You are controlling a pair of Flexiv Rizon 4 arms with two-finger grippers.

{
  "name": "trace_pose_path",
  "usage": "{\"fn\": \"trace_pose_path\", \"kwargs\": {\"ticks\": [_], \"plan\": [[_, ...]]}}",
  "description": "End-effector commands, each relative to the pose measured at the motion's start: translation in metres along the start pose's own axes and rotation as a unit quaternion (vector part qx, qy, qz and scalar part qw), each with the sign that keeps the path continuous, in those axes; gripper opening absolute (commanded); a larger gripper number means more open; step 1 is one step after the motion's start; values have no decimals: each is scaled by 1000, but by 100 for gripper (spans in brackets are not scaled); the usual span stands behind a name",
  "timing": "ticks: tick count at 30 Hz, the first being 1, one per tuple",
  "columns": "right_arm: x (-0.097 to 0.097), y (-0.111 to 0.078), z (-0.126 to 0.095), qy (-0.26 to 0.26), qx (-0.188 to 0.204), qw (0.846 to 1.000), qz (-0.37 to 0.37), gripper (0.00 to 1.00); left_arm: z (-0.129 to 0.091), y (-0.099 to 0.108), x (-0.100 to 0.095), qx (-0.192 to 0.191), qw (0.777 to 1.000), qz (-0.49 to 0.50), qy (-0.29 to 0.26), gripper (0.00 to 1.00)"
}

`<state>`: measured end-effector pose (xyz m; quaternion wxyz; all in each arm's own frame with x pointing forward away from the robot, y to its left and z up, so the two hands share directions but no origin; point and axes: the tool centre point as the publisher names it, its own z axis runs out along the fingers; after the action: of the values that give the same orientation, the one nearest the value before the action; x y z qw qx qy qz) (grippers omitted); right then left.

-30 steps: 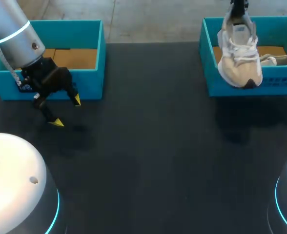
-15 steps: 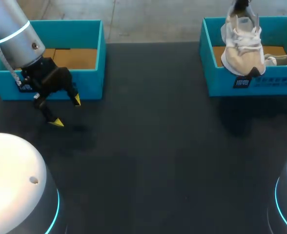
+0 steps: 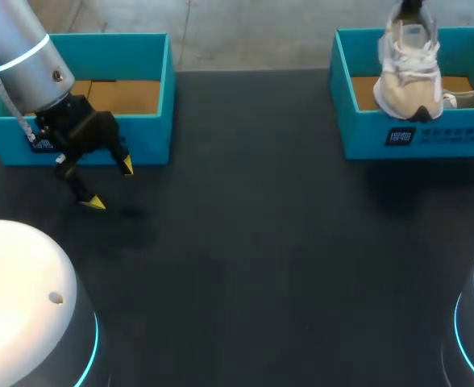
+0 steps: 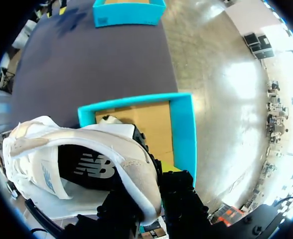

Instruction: Take the shoe out of the shoebox, open the shoe tongue, remove and reinsert the insole, then place the shoe into the shoebox

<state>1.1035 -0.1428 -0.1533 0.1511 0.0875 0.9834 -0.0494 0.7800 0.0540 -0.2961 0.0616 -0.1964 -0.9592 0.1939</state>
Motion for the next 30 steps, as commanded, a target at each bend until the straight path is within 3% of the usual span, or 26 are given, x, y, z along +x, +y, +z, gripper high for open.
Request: {"fn": "trace_pose_path", "kwargs": {"ticks": [1,4,9,26,30], "plan": [[-18,-14,8,4,-3,1000,-9,0,0,0,1,-1,1000,0,-1,100],[-28,-22,13,5,6,1000,-15,0,0,0,1,-1,1000,0,-1,100],[-41,-34,26,12,-17,999,-37,0,0,0,1,-1,1000,0,-1,100],[-41,-34,26,12,-17,999,-37,0,0,0,1,-1,1000,0,-1,100],[-54,-45,40,27,-14,999,-33,0,-3,-1,0,-1,1000,-12,-8,100]]}}
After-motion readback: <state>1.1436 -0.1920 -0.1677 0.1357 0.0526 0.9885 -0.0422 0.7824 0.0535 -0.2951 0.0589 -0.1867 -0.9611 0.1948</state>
